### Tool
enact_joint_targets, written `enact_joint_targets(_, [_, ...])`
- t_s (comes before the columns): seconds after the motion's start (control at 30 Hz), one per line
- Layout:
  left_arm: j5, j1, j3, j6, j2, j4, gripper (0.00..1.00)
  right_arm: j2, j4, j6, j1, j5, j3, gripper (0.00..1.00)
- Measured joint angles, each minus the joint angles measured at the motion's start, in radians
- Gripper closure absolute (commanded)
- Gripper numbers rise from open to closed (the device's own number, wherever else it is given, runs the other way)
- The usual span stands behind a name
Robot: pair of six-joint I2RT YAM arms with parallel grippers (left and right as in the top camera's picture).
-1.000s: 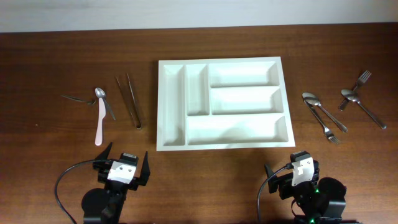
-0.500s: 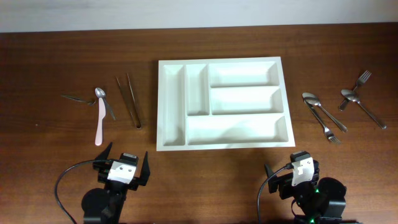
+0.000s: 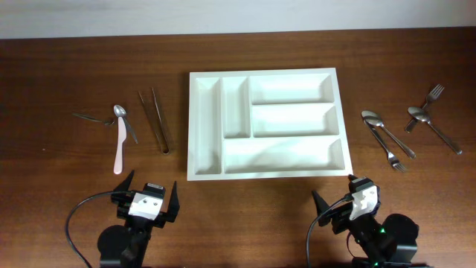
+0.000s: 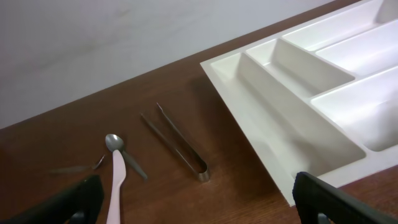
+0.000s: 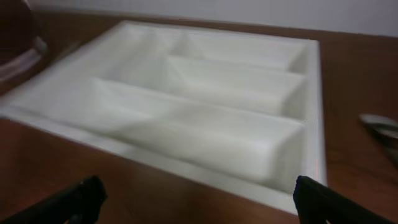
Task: Pack container
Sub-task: 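Move the right gripper over the cutlery on the right side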
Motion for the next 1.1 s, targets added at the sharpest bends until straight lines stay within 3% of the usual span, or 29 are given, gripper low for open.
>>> enact_joint_targets(0.1, [0.000, 0.000, 0.000, 0.000, 0.000, 0.000, 0.01, 0.000, 0.086, 0.135, 0.000, -0.058, -0.003, 0.01])
enact_joint_targets(0.27, [0.000, 0.000, 0.000, 0.000, -0.001, 0.002, 0.01, 0.000, 0.454, 0.363, 0.001, -0.132, -0.010, 0.01])
enact_joint_targets(0.37, [0.000, 0.000, -0.003, -0.001, -0.001, 0.030, 0.01, 0.000, 0.547, 0.451, 0.001, -0.144, 0.007, 0.02])
enact_joint_targets(0.5, [0.000, 0.000, -0.003, -0.037, -0.001, 0.055, 0.01, 0.052, 0.356, 0.502, 0.001, -0.145, 0.082, 0.02])
enact_joint_targets(0.77, [-0.093, 0.000, 0.042, -0.348, 0.001, 0.064, 0.01, 0.446, -0.064, 0.342, 0.001, -0.087, 0.500, 0.01])
enact_joint_targets(1.1, [-0.116, 0.000, 0.166, -0.425, 0.188, 0.070, 0.01, 1.069, -0.503, 0.131, 0.001, -0.024, 1.089, 0.01])
